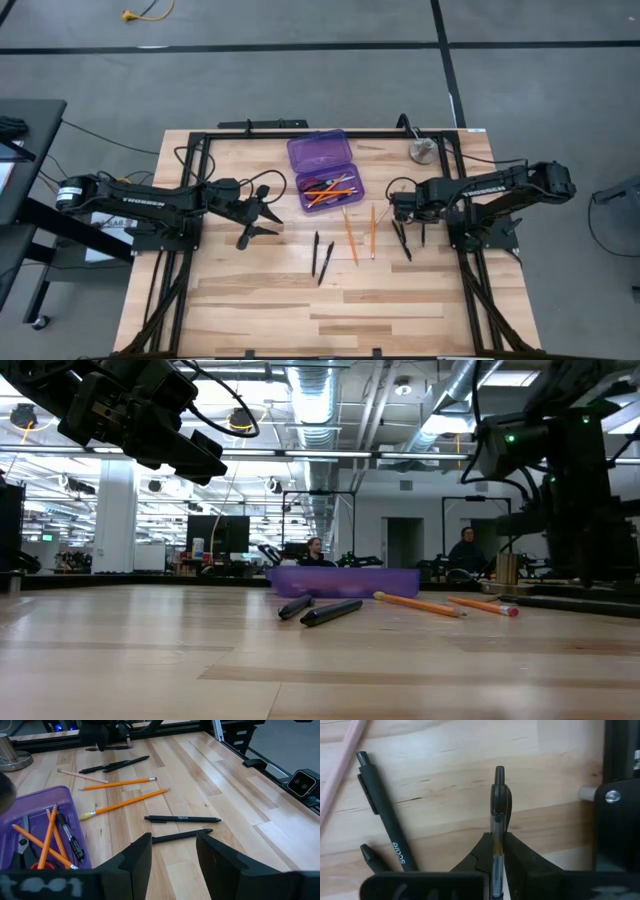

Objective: Pick & place school supplies into a supply box
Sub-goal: Put the black pen into the purple supply box

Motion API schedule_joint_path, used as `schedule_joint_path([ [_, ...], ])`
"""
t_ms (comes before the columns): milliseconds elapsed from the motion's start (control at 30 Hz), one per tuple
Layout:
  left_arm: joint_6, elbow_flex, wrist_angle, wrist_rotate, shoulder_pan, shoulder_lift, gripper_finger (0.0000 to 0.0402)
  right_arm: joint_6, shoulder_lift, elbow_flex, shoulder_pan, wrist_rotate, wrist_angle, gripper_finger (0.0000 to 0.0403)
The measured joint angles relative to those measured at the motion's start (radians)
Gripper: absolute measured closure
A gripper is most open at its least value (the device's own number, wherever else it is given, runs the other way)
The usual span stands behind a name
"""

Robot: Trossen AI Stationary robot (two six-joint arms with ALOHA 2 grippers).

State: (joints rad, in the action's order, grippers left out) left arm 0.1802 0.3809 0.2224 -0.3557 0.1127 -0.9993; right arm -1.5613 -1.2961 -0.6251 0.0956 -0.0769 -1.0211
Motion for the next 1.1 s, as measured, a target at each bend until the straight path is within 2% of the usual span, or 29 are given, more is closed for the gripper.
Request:
schedule_joint_path([
  [233,0.0,0.0,0.0,0.0,0.0,0.0,0.0258,0.046,0.0,-0.049,0.003,-0.01,-0.025,0.0389],
  [400,-0.019,0.0,0.004,0.0,0.0,0.0,0.0258,0.148,0.001,-0.1,0.048,-0.046,-0.024,0.0389],
  [700,-0.084,0.0,0.085,0.0,0.0,0.0,0.0258,0.516,-0.002,-0.271,0.217,-0.137,0.032,0.0391],
  [933,-0.169,0.0,0.175,0.0,0.0,0.0,0.0258,0.804,-0.006,-0.401,0.312,-0.134,0.178,0.0392],
  [1100,-0.257,0.0,0.222,0.0,-0.001,0.0,0.0258,0.997,-0.099,-0.521,0.357,-0.116,0.192,0.0392],
])
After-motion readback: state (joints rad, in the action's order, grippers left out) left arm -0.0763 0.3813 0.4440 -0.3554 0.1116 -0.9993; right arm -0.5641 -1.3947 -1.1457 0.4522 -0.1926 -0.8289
